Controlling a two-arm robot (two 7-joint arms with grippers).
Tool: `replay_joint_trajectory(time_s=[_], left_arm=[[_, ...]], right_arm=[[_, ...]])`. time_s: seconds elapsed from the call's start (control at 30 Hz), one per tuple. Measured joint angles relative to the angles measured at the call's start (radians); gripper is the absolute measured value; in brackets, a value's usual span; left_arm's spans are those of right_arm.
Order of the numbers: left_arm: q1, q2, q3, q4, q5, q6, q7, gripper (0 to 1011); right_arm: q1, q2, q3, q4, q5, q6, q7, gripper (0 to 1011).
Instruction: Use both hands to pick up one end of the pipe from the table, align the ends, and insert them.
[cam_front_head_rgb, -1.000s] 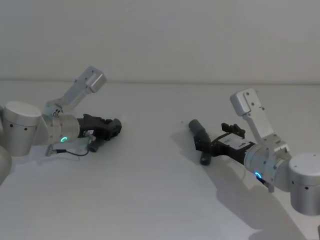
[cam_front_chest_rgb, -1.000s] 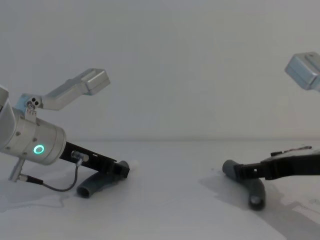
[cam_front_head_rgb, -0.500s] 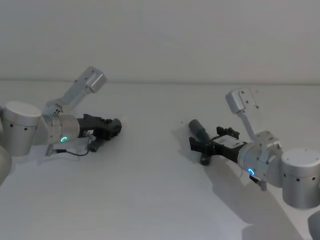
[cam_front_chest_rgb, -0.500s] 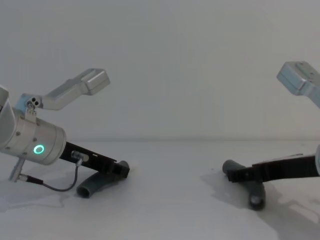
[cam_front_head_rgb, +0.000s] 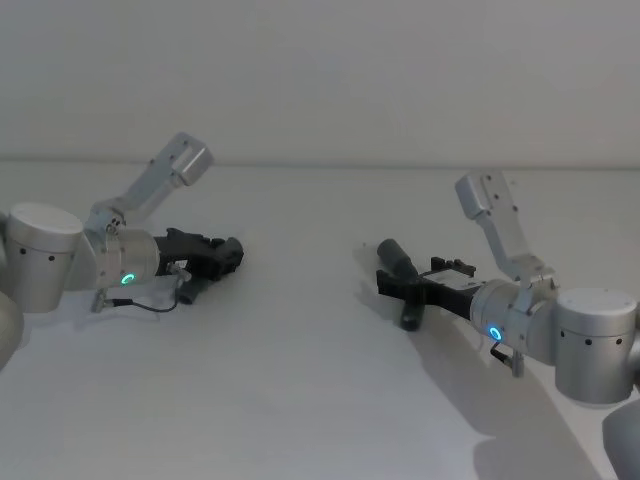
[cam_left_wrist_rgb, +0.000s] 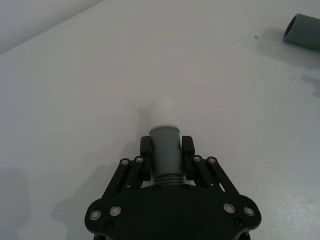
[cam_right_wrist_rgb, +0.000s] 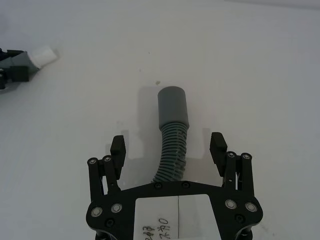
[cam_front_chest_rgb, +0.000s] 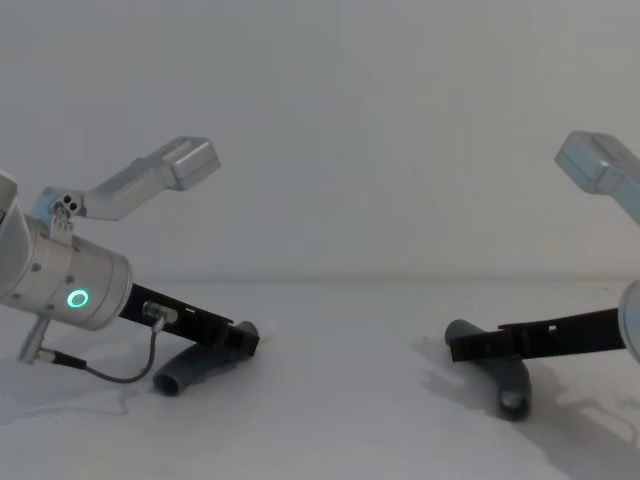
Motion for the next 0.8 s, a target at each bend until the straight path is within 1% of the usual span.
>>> replay_joint_trajectory(time_s=[0.27,0.63,0.67,0.7,0.8], left_arm=[[0.000,0.000,0.000,0.000,0.000,0.000,0.000,343],[0.000,0.000,0.000,0.000,0.000,0.000,0.000,343],[0.000,0.000,0.000,0.000,0.000,0.000,0.000,343],[0.000,0.000,0.000,0.000,0.000,0.000,0.000,343],[0.000,0.000,0.000,0.000,0.000,0.000,0.000,343]], right_arm=[[0.006,-0.017,0.012,0.021,0.006,0.027,-0.002,1001],[0.011,-0.025,0.017,0.033,0.002,0.039,-0.001,1001],[0.011,-0.026,0.017,0.034,0.001,0.039,0.000,972],[0.011,-0.026,0.017,0.034,0.001,0.039,0.000,964],[0.012,-0.027,0.018,0.036,-0.001,0.040,0.000,880]])
